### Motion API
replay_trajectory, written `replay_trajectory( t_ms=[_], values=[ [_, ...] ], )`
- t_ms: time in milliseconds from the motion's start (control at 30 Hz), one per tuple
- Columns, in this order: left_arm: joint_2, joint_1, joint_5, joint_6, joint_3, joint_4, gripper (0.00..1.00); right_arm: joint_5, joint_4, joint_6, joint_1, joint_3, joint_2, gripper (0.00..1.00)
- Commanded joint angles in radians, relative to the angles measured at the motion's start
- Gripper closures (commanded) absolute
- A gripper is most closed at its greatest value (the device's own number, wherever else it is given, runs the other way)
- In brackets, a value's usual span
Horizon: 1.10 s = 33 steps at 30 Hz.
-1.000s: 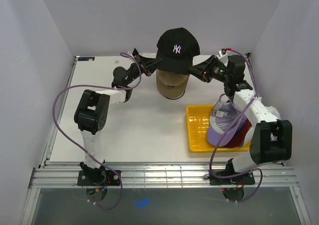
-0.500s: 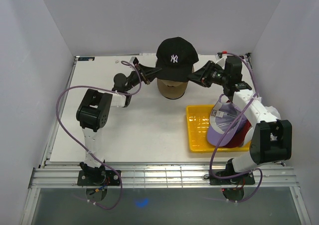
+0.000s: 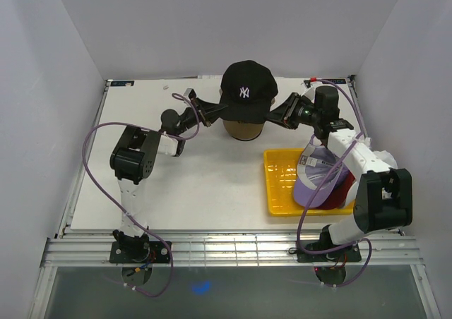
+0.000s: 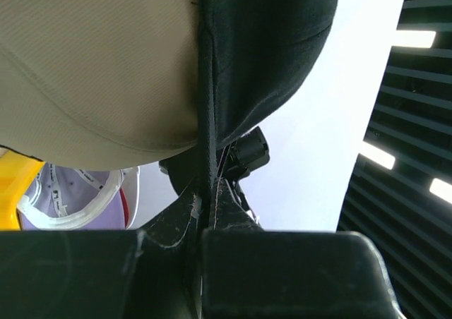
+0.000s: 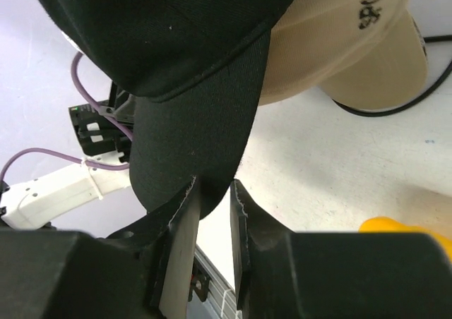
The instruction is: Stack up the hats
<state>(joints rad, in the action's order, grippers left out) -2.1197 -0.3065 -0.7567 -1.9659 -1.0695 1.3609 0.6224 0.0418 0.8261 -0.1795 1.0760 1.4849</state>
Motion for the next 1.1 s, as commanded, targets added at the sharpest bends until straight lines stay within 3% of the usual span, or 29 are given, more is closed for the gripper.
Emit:
replay_trajectory(
  t_ms=[0, 400, 733, 1067],
  values=[
    [-0.036, -0.002, -0.158, 0.062, 0.034, 0.073, 1.0, -0.027, 0.086, -0.041, 0.002, -0.005, -0.003, 0.71],
    [-0.052, 0.009, -0.181, 0.122, 0.101, 0.034, 1.0, -0.05, 0.084, -0.067, -0.002, -0.06, 0.018, 0.73],
    [-0.052, 0.018, -0.181, 0.219, 0.14, -0.106, 1.0, -0.059, 0.064, -0.085, -0.003, -0.06, 0.037, 0.66],
    [-0.026, 0.02, -0.159, 0.375, 0.138, -0.408, 1.0, -0.067, 0.044, -0.102, -0.003, -0.054, 0.044, 0.63]
  ],
)
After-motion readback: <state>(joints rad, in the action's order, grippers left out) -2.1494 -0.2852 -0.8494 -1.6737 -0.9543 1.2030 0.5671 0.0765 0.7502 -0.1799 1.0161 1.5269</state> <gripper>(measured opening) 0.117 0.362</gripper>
